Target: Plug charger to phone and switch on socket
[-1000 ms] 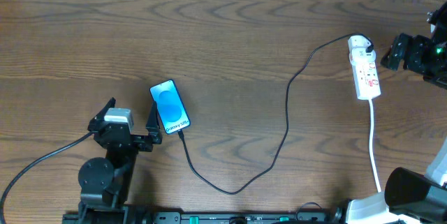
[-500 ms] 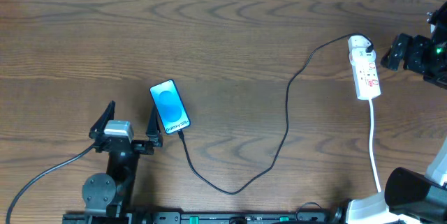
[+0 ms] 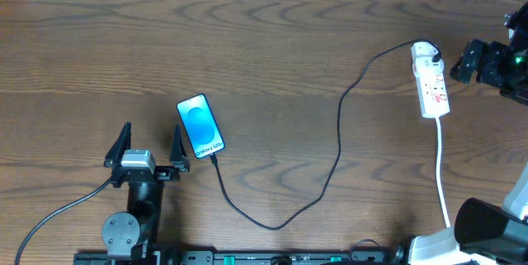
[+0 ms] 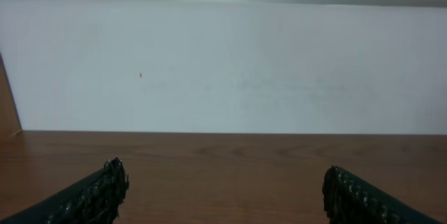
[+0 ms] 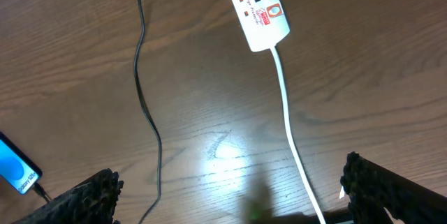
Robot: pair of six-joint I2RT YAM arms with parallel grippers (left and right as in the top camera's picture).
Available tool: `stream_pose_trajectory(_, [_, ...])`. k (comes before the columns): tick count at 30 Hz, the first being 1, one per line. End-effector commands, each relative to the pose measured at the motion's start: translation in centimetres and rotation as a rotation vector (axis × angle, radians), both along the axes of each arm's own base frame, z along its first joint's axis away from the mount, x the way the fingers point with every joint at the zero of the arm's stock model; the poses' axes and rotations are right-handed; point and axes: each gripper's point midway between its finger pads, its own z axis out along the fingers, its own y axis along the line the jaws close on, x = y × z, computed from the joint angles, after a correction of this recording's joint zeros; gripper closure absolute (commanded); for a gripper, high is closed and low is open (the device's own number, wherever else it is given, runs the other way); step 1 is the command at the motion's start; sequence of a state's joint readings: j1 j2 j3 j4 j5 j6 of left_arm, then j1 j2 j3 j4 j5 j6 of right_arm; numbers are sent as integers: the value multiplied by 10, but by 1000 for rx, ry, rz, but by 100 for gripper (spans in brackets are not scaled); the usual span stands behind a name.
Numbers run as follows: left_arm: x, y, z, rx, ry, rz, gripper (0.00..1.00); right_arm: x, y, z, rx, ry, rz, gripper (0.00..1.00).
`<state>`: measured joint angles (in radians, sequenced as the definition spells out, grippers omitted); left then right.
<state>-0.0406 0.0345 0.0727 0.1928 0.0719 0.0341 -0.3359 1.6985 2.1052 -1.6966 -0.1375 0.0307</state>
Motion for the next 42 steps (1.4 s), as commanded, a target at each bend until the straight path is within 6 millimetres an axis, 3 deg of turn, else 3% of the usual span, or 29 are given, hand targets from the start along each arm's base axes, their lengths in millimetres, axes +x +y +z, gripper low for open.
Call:
stream_pose_trajectory(1, [-2,2,1,7,-43,12,9,-1,2,2,-7,-5,6,1])
stream_pose_trajectory(12, [1,2,-9,4,-36,8,9,-1,2,2,-7,-5,6,1])
stream_pose_trajectory(15, [4,3,-30,8,52,14,9,-1,2,2,-7,-5,6,1])
stream_pose_trajectory(20, [2,10,-92,13,302,42,9,-1,2,2,-7,-5,6,1])
stream_pose_trajectory(42, [2,11,-90,13,295,51,9,-1,2,2,-7,-5,6,1])
